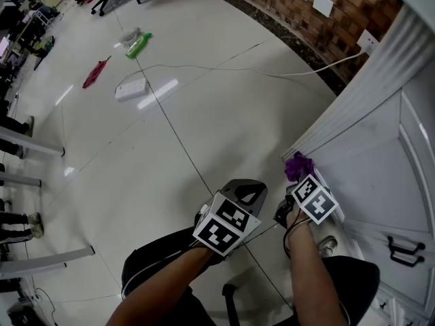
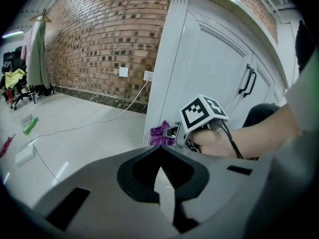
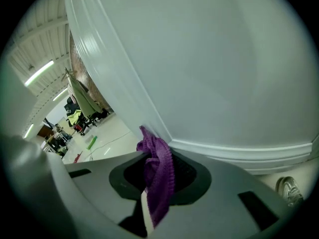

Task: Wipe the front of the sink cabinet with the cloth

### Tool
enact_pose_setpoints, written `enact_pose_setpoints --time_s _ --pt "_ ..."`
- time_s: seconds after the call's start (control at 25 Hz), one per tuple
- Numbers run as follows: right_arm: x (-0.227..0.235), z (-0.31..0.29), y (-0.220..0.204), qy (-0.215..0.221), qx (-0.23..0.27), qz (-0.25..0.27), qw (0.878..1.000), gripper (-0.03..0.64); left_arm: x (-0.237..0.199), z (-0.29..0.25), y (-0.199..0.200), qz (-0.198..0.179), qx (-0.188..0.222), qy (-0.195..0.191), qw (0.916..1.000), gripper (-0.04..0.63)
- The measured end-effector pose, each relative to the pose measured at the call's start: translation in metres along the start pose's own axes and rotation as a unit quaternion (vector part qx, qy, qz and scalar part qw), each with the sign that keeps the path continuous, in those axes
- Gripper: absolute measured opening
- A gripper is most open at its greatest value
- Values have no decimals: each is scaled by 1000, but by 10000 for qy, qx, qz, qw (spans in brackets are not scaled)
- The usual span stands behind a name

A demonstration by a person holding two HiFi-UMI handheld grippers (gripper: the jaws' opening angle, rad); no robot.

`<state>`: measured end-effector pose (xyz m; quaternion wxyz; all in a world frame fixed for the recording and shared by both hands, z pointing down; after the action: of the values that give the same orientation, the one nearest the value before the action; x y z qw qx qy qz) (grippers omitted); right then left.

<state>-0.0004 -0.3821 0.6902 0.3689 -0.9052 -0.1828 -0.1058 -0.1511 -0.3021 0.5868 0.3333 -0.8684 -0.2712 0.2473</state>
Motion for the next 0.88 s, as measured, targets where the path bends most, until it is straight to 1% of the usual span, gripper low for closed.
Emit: enact_pose_setpoints --time_s 0.12,0.28,0.64,0.88 --pt "-6 10 10 107 135 -230 9996 80 0 6 7 -78 75 20 9999 5" --pt "-13 29 27 239 274 -383 9986 78 8 16 16 -139 150 55 9998 5" --pt "-40 84 79 544 744 -381 9950 80 25 49 55 -401 535 179 9976 5" --pt "-59 129 117 693 1127 -323 9907 80 44 74 80 -524 793 214 9952 5"
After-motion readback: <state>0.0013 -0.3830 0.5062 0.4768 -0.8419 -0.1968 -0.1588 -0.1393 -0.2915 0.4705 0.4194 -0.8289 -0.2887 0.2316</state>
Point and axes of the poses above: the fingertips, and each gripper's own axes: z backward along the fingers, x to its right, y out of its top, the point moved 3 cm from there along z, backward along the fingers, and after that the axes turned 3 degrees about -y, right-handed, at the moved point
